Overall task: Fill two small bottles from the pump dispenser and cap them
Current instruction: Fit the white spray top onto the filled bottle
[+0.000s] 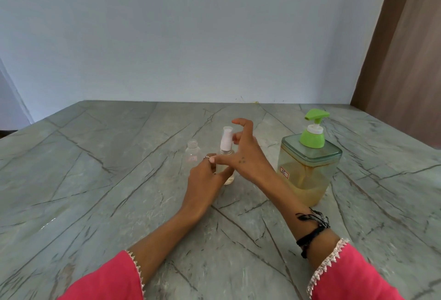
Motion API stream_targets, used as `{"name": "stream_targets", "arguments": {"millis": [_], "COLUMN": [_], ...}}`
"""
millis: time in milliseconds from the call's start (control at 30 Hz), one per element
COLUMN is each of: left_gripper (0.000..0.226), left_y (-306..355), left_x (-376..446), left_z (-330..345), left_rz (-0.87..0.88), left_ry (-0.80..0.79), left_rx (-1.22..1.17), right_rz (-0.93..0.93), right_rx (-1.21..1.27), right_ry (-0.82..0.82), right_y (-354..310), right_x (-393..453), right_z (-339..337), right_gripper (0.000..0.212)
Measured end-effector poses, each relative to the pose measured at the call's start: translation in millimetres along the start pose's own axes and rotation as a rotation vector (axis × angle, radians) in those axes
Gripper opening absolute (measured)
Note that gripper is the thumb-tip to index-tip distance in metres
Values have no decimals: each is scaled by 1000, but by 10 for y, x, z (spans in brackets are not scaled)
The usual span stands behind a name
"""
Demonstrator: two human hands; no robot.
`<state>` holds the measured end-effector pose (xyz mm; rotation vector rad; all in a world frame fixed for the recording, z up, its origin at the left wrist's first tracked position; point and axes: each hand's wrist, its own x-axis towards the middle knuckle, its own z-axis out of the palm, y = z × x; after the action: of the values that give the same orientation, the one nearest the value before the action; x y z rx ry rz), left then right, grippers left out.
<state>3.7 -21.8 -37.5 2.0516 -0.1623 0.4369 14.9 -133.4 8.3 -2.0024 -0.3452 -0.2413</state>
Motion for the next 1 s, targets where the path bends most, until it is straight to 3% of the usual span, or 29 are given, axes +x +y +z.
{"name": "stream_targets", "arguments": {"millis": [133,233,400,533,633,767,1000], "left_gripper": [25,19,26,28,23,22,31], "left_y": [11,37,41,36,16,27,8], "left_x": [10,-3,-13,-19,-5,-21,-20], "left_z": [-1,-8,-8,-13,-12,-19,-3], "left_rz": [-26,-38,-22,-9,-16,-12,-5], "left_ry": [-18,-24,-16,-2,-8,-26,-5], "left_rx": [-23,-45,-49,-24,-48,-61,-15], "right_rz": [18,-8,23,10,-5,13,-13], "right_rx": [93,55,88,93,164,209,112], "right_ry": [-79,14,118,60,13,140,155], "right_y": [-33,5,23,22,50,51,27], "right_x": [-31,-45,-29,-64,-68,-53,-35], "right_z": [-64,-79,-55,-5,-20,-22,70], "right_gripper": [72,58,64,77,69,55,65]}}
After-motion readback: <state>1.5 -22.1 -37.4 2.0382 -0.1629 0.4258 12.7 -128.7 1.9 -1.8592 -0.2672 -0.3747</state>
